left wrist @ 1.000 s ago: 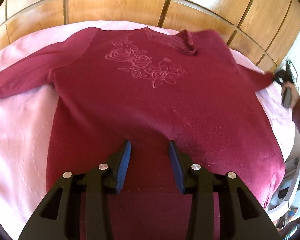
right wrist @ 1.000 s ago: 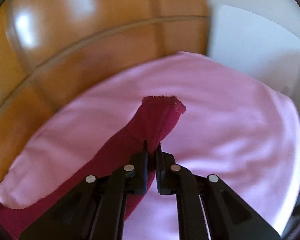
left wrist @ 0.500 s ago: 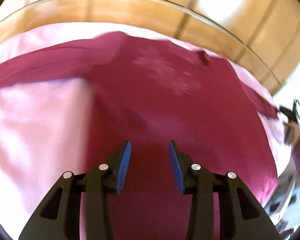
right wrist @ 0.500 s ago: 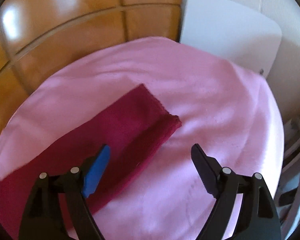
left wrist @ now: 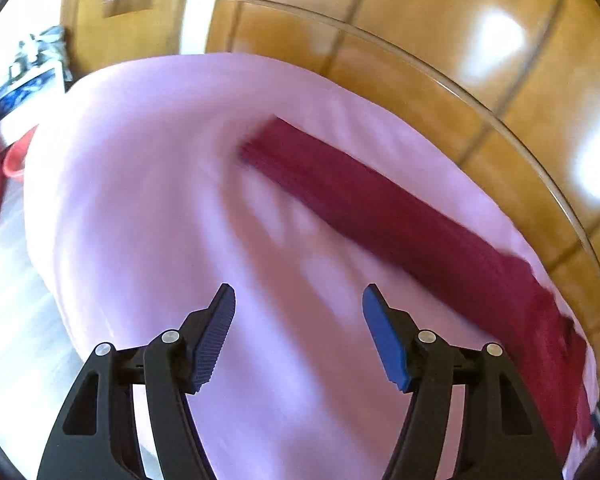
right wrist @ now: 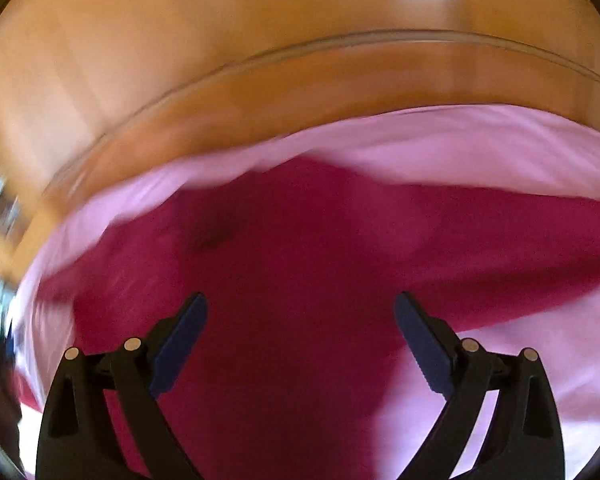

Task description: Fold small clothes

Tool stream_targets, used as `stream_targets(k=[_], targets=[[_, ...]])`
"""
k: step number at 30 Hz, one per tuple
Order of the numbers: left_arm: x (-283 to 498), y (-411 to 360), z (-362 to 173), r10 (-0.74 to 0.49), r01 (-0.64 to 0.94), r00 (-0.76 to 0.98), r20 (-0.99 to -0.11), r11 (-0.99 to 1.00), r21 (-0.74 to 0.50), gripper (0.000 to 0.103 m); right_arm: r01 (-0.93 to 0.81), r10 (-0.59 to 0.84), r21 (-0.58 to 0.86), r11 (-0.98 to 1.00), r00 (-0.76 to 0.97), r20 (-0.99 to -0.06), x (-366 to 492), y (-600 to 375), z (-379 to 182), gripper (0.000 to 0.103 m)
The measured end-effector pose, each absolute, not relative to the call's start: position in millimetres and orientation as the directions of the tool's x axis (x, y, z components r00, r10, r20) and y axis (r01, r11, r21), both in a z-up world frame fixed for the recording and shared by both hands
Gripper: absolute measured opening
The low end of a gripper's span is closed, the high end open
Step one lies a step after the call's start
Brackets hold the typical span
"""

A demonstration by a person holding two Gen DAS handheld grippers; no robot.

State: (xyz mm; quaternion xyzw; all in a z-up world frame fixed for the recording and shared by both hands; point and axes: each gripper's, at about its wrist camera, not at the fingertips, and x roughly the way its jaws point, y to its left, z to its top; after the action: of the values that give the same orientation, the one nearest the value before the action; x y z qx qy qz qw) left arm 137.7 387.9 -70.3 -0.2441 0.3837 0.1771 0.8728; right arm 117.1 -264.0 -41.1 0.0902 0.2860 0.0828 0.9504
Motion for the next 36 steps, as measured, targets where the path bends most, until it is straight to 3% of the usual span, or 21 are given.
stream_targets(k=[6, 13, 15, 17, 19, 23, 29, 33, 36], targets=[[185, 446, -79, 0.160, -0.572, 0.614, -0.773, 0.765, -0.296, 0.065, -0.223, 0.241, 0.108, 0.969, 0.748, -0.619, 133, -174, -91, 0.095], [241, 470, -98, 0.174, -0.602, 0.577, -0.798, 0.751, -0.272, 0.062, -0.187, 0.150, 0.002, 0.982, 0.780, -0.607, 139, -159, -116, 0.101], [251, 472, -101, 0.195, -0.602, 0.573, -0.796, 0.760, -0.248, 0.044, -0.188, 0.158, 0.014, 0.982, 0.778, -0.608, 139, -161, -115, 0.101], [255, 470, -102, 0.179, -0.578, 0.584, -0.792, 0.776, -0.251, 0.013, -0.189, 0.159, 0.015, 0.982, 0.778, -0.608, 139, -163, -112, 0.101], [253, 467, -98, 0.196, -0.564, 0.590, -0.783, 0.794, -0.226, 0.008, -0.186, 0.146, -0.003, 0.982, 0.777, -0.613, 144, -165, -109, 0.101], [221, 458, -77, 0.253, -0.560, 0.656, -0.711, 0.795, -0.234, 0.007, -0.186, 0.142, -0.012, 0.982, 0.786, -0.602, 144, -165, -110, 0.101], [203, 457, -110, 0.313, -0.618, 0.559, -0.768, 0.774, -0.134, 0.008, -0.184, 0.137, -0.019, 0.983, 0.790, -0.597, 148, -164, -111, 0.101], [205, 454, -95, 0.310, -0.658, 0.530, -0.789, 0.738, -0.152, 0.011, -0.186, 0.140, -0.016, 0.982, 0.791, -0.595, 148, -165, -111, 0.101], [189, 430, -71, 0.312, -0.615, 0.585, -0.749, 0.773, -0.158, 0.011, -0.186, 0.140, -0.016, 0.982, 0.792, -0.594, 148, -165, -112, 0.101]])
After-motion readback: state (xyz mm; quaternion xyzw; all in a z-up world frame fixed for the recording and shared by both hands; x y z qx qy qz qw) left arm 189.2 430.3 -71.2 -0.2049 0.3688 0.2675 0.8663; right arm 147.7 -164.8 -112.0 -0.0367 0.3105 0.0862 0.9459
